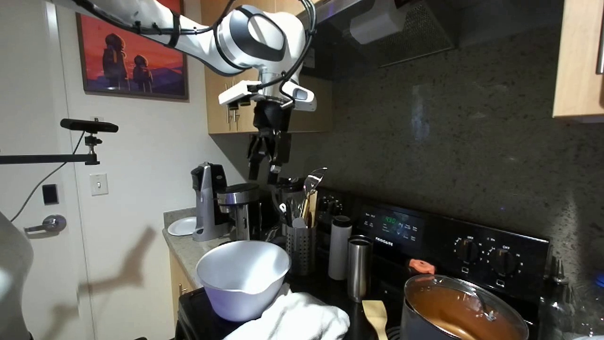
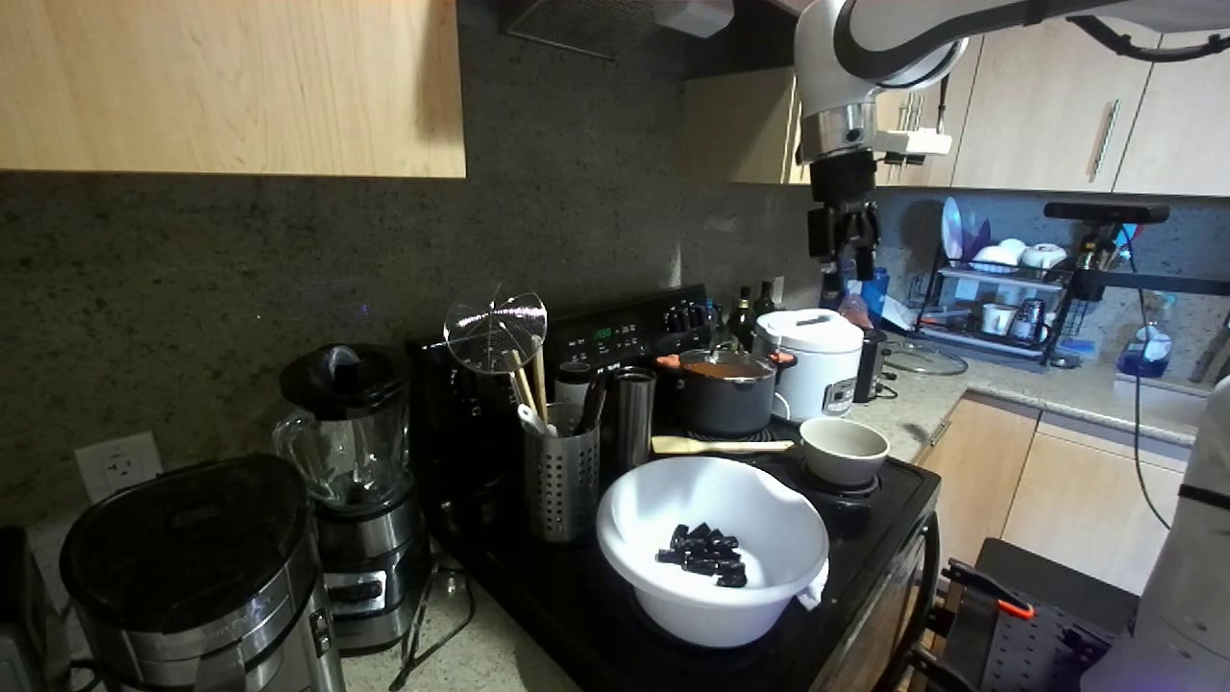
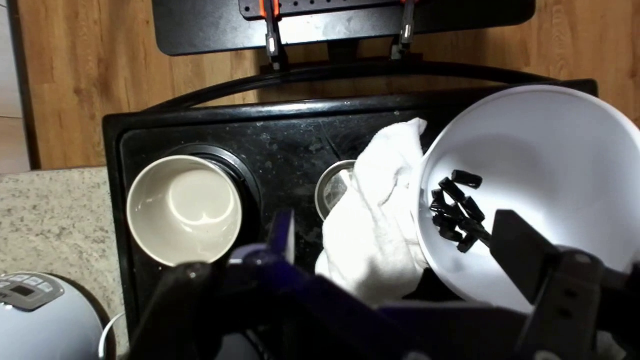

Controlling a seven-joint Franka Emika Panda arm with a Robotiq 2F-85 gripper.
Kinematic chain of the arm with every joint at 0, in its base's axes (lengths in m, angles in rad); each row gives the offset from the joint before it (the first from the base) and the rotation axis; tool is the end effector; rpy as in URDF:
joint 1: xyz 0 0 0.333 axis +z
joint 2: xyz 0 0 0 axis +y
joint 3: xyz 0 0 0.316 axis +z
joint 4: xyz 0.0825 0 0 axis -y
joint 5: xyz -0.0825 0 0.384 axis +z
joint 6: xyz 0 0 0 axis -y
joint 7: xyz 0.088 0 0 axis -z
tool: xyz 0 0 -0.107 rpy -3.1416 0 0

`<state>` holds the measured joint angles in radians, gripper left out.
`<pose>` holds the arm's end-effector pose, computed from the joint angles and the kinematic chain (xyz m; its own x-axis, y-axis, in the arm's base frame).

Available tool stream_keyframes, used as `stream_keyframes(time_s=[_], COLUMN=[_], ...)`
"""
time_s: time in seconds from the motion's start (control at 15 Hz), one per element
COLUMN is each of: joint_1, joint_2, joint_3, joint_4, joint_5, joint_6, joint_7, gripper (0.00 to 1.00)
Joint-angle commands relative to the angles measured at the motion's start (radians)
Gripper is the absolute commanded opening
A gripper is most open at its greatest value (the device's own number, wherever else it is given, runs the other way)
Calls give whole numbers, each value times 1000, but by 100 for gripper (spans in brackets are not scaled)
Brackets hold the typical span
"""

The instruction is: Move the silver flask backwards

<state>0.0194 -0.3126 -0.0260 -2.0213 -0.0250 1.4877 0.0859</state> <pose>0.4354 -0.0070 0.5643 0.9719 -0.0913 -0.2170 -0.0856 -0.9957 0.0355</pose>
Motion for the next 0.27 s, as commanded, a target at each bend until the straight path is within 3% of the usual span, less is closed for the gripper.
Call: stream_keyframes(time_s=[0.0,0.2], joint_1=[-13,-13], joint_2=[-9,-22], joint_3=[11,13], joint_4=[1,-1], joint_5=[11,14], joint_6=[-1,1], joint_7=[-3,-4], gripper=[100,100])
